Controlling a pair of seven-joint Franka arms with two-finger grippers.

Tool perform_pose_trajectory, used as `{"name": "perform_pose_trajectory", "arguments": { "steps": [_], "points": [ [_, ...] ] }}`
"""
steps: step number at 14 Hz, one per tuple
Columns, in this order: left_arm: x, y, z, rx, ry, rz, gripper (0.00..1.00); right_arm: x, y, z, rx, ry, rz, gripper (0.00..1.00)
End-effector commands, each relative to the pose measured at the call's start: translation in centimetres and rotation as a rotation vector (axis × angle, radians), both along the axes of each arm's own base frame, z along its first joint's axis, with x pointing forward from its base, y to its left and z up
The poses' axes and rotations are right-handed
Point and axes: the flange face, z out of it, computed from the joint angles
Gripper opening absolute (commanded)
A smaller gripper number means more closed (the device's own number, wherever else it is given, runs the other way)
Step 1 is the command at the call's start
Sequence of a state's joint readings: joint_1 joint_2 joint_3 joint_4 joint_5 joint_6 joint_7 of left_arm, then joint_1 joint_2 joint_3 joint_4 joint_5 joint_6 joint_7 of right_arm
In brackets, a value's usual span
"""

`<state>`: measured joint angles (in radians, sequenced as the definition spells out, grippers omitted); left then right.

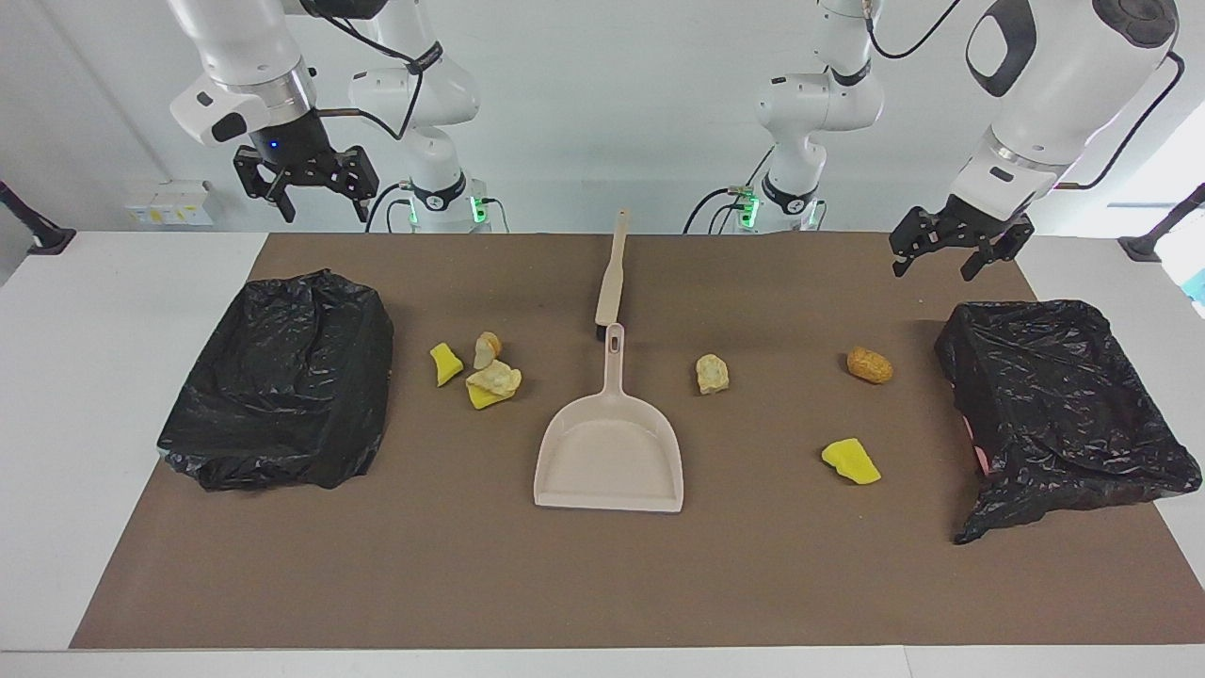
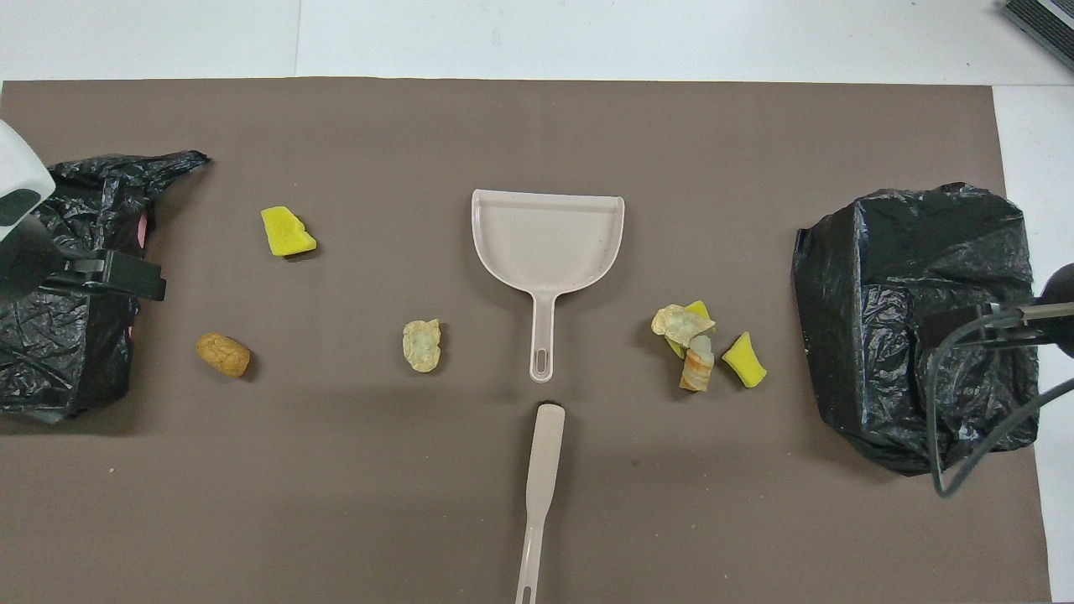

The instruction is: Sweep and dump trash in bin

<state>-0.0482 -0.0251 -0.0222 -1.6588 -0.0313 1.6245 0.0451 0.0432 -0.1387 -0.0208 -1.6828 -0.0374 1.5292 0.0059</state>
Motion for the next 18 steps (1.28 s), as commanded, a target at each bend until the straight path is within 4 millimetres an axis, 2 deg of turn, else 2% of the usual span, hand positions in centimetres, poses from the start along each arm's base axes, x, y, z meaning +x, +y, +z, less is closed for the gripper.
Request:
{"name": "perform_pose_trajectory", "arguments": {
  "steps": [1,4,14,17,18],
  "points": [
    [-0.7,0.3,-0.2,0.014,0.014,-0.008,1.0,1.3,-1.9,0.6,0.017,-0.032,0.05,1.0],
    [-0.2,0.6,0.1,0.013,-0.007,-0.005,1.0,1.6,-3.0,0.9,0.023,-0.037,0.029,1.0],
    [-0.3,0.6,0.1,0.013,-0.003,-0.005,1.0,1.2,-2.6,0.8,0.025,-0.033,0.031,1.0],
    [-0.3,0.3,0.1,0.012,-0.002,-0.003,1.0,1.1,-2.5,0.7,0.025,-0.025,0.032,1.0],
    [-0.4,-0.5,0.1,0.011,-0.006,-0.02,1.0,1.0,-2.6,0.6,0.025,-0.022,0.03,1.0]
  ]
}}
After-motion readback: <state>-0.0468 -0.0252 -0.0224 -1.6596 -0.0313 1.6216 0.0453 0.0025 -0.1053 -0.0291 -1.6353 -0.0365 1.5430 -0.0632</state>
